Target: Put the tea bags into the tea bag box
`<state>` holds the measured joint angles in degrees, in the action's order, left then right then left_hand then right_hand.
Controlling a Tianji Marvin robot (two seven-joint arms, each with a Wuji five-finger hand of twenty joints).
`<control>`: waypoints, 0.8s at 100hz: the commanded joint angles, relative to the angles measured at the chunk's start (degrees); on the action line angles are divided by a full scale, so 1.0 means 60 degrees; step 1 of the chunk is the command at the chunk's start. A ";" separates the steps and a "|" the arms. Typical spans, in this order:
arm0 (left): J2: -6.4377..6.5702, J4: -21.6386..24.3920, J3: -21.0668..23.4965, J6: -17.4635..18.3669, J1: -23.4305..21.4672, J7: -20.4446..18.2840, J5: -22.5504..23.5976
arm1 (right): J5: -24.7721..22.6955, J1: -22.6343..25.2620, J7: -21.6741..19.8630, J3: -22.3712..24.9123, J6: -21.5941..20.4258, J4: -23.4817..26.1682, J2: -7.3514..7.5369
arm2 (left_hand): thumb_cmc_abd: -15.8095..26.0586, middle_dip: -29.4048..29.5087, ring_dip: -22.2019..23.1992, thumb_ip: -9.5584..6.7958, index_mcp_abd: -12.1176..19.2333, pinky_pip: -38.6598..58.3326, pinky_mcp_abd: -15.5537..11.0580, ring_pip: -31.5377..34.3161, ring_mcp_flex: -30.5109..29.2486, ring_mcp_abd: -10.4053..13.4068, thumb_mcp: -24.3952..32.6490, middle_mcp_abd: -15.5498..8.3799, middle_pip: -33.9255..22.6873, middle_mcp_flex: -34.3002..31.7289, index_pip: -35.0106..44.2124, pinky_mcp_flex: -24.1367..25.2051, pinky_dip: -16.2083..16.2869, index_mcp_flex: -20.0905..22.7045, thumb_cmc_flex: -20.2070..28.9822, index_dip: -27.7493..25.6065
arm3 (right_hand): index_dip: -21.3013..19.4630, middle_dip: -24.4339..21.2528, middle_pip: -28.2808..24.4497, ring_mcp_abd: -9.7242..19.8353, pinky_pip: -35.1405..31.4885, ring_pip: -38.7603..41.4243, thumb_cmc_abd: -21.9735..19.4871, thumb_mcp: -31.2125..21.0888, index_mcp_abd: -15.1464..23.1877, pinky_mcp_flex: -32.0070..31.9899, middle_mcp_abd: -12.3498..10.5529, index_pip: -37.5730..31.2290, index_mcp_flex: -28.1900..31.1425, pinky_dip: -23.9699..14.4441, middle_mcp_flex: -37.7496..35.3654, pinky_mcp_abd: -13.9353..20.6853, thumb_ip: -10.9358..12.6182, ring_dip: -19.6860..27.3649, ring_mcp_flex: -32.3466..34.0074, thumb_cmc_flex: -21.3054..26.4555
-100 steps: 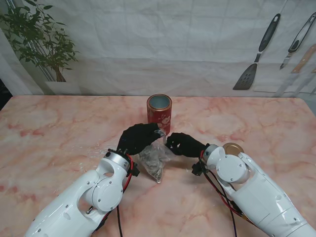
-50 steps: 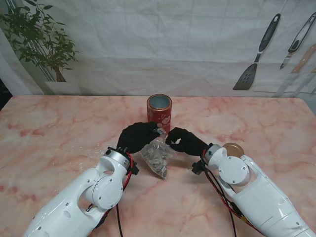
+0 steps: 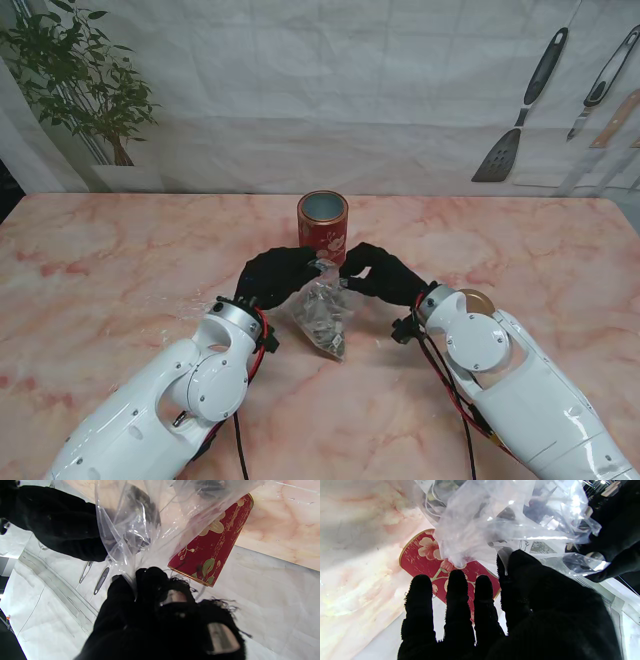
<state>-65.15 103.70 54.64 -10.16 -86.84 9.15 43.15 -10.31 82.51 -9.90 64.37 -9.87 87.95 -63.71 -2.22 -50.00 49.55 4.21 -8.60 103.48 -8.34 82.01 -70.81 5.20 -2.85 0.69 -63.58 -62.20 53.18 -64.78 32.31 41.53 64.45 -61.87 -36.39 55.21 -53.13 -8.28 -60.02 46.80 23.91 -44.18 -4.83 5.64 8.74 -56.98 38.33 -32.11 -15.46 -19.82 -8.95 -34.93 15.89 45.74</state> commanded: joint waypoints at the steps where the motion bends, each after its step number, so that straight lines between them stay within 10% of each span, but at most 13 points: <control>1: 0.0007 0.0045 0.0055 -0.0077 0.0063 -0.0134 0.0004 | 0.0018 0.0039 -0.0044 0.0103 -0.0025 0.0184 0.0001 | 0.0605 -0.0182 0.0004 -0.0294 -0.1883 0.2536 -0.2011 0.0866 -0.0338 -0.0784 0.0138 0.0329 -0.1023 -0.0361 0.1493 0.0150 -0.0109 0.0794 0.0594 -0.0492 | -0.0232 0.0090 -0.0239 0.0081 0.0176 0.0217 -0.0258 -0.0318 0.0113 -0.0071 0.0054 -0.0262 -0.0020 0.0059 0.0223 -0.0132 0.0341 -0.0050 -0.0214 0.0465; 80: 0.0040 0.0192 0.0525 -0.0311 -0.0076 -0.0215 0.0133 | 0.0052 0.0340 -0.0308 0.1043 0.0069 0.1294 0.0102 | 0.0596 -0.0183 0.0004 -0.0298 -0.1874 0.2526 -0.2012 0.0855 -0.0337 -0.0784 0.0141 0.0329 -0.1022 -0.0362 0.1493 0.0151 -0.0110 0.0793 0.0575 -0.0492 | -0.0281 0.0607 -0.0388 -0.0037 0.0119 0.0750 -0.0148 -0.0491 -0.0217 0.0042 0.0242 -0.0187 0.0038 0.0035 -0.0297 -0.0128 0.0319 -0.0332 0.0131 0.0482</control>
<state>-65.04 104.25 57.41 -11.70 -87.09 8.68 44.05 -9.92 84.30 -11.19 70.34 -9.26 94.71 -63.20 -2.21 -50.00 49.55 4.21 -8.61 103.49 -8.34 82.01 -70.81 5.20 -2.84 0.69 -63.58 -62.20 53.19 -64.78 32.31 41.53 64.45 -61.87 -37.12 57.94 -54.59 -8.29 -60.01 49.68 23.91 -44.37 -6.70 5.70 9.79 -56.98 38.33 -32.10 -16.91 -19.83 -8.95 -36.02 16.03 46.38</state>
